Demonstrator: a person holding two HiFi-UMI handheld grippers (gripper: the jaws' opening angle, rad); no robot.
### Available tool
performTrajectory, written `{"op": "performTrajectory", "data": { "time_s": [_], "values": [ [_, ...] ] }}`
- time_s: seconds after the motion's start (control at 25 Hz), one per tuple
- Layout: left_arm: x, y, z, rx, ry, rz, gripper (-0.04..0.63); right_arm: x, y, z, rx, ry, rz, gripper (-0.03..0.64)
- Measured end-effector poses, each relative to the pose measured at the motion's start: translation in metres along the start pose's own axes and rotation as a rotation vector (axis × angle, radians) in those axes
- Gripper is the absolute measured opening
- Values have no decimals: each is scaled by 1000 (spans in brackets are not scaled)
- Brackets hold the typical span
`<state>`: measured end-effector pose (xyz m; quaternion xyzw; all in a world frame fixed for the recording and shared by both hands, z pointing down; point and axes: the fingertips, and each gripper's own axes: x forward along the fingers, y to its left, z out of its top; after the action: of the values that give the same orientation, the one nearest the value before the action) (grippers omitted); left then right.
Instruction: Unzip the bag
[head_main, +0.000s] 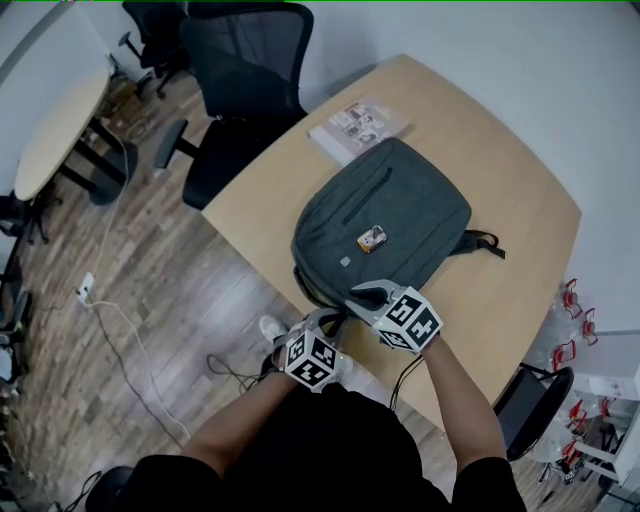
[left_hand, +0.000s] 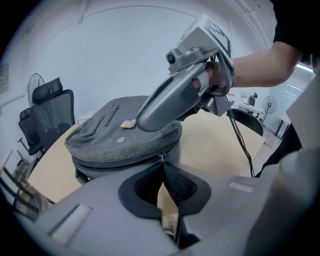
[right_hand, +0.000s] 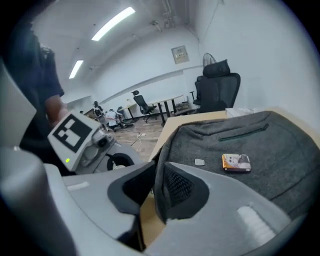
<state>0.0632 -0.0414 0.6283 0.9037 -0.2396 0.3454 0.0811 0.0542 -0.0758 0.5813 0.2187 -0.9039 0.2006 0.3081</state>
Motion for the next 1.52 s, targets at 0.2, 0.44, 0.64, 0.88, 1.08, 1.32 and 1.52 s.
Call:
{"op": "performTrajectory", "data": {
  "time_s": [0.2,0.44,0.64,0.88,1.08,1.32,1.52],
  "values": [
    [-4,2,-3,-1,-6,2,28,-34,-4,-49,-332,185,0,202],
    [-13,14,-12,16,10,24,26,-40,-39,-94,-642,416,-102,180],
    [-20,19,-19,52,17,28,26,-36,-49,-103,-806,479,-118,127],
    [-20,30,-21,0,22,83,28,-34,-47,-94,-515,416,-133,49],
    [-21,40,-27,-49,32,121,28,-29,-38,-94,-20,280,-224,51],
    [-24,57,-39,-87,37,172,28,-15,-1,-93,97,301,-215,46],
    [-21,68,-35,-93,16,161,28,-9,2,-92,237,238,-217,43]
  ]
}}
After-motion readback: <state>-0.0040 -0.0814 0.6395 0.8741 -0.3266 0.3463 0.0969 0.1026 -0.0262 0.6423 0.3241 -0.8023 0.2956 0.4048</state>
